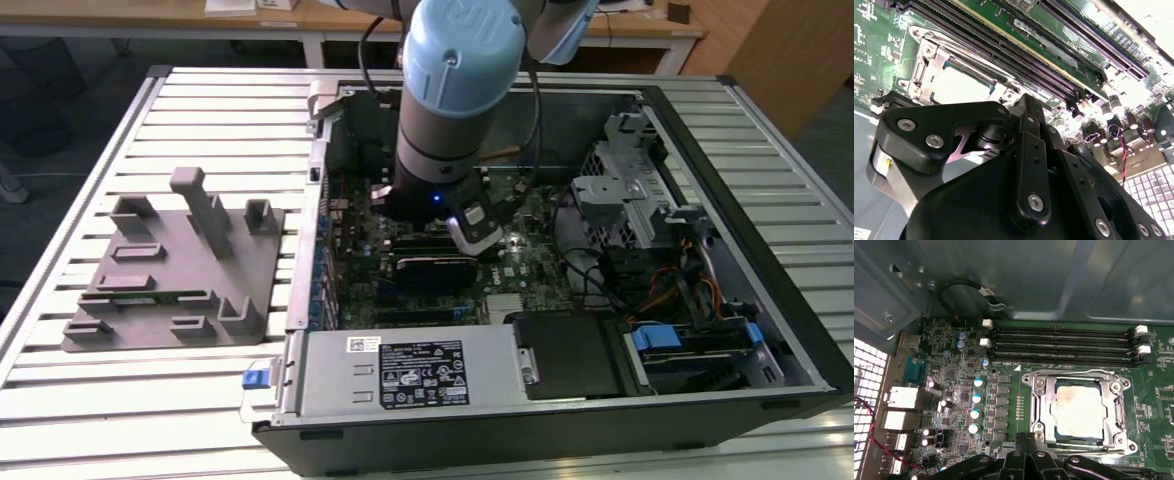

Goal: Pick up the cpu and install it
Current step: 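Install the second cpu locking lever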

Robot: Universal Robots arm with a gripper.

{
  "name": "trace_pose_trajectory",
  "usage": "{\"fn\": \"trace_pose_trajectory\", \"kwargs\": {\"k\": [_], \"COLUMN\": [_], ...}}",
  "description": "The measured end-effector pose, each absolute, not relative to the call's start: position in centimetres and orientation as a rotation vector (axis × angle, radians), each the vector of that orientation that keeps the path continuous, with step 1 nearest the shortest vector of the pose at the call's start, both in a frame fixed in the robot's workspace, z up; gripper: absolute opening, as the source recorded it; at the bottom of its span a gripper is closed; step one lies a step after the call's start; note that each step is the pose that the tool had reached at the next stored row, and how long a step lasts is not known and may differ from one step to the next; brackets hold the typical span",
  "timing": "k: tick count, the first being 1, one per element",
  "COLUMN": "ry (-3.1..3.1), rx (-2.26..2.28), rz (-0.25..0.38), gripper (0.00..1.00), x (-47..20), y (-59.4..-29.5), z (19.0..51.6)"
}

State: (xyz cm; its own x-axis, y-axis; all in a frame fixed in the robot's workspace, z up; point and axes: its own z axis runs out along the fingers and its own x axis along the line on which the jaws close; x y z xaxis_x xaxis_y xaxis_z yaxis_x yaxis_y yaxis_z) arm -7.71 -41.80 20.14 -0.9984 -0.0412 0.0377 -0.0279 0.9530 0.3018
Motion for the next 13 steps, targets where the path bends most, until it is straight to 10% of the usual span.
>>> {"fn": "trace_pose_trajectory", "kwargs": {"k": [13], "ry": [-3.061], "rx": [0.054], "rz": [-0.472], "gripper": [0.11], "x": [-7.7], "y": [-41.8], "z": [21.5]}}
